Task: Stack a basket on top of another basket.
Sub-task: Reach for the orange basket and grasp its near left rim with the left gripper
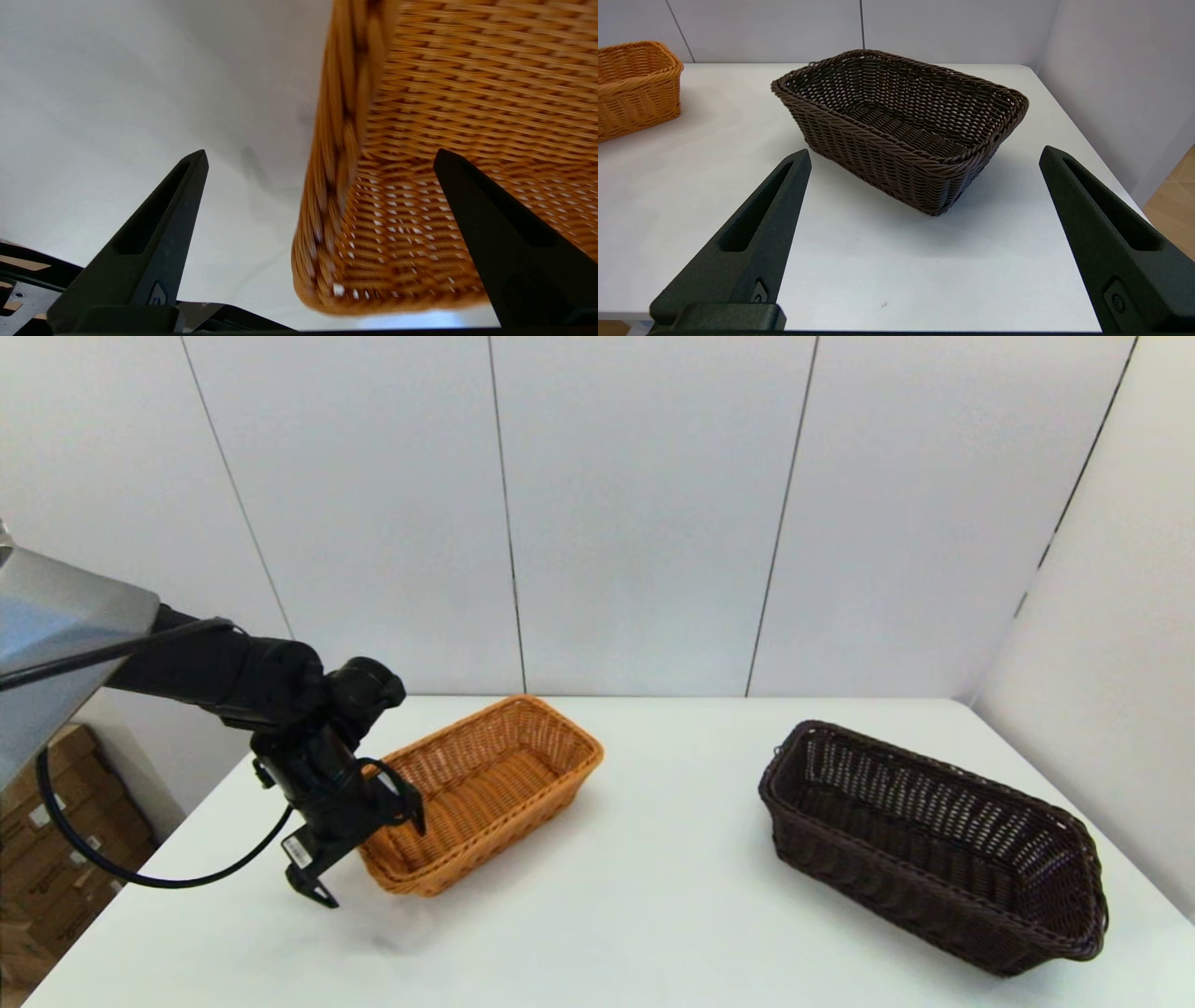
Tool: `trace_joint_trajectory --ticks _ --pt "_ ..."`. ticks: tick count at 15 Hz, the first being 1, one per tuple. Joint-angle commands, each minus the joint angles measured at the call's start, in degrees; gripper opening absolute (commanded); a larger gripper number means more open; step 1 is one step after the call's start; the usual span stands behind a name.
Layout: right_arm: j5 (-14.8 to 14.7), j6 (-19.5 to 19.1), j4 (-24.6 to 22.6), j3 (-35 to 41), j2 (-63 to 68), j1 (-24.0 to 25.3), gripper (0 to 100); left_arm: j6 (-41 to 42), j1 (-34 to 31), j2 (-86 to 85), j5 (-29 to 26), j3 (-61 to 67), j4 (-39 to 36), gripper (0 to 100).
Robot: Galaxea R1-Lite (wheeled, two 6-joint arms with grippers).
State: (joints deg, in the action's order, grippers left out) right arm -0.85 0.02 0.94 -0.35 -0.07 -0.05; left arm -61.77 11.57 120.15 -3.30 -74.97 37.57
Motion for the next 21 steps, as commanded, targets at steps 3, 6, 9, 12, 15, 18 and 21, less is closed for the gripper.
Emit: trace_joint_trajectory --ticks 3,6,9,12,15,18,21 --pt "0.0 0.0 0.0 0.0 0.0 0.0 100 0.6 0.0 3.7 -0.1 0.1 -0.1 100" --pt "0.0 0.0 0.0 0.0 0.0 0.0 100 0.6 -0.1 4.7 -0.6 0.4 -1.2 0" --pt "0.0 0.0 0.0 0.0 0.0 0.0 100 0.6 -0.1 4.8 -1.1 0.4 -2.1 0" --pt "0.0 0.0 0.0 0.0 0.0 0.0 100 0.6 -0.1 4.7 -1.2 0.4 -2.1 0" --pt "0.0 0.0 0.0 0.0 0.0 0.0 100 0.6 -0.1 4.1 -2.5 0.6 -3.2 0" --pt "0.0 0.0 0.0 0.0 0.0 0.0 100 0.6 -0.1 2.9 -6.3 0.7 -3.4 0" --pt "0.0 0.0 0.1 0.0 0.0 0.0 100 0.8 -1.3 -0.8 -15.1 2.2 -8.0 0"
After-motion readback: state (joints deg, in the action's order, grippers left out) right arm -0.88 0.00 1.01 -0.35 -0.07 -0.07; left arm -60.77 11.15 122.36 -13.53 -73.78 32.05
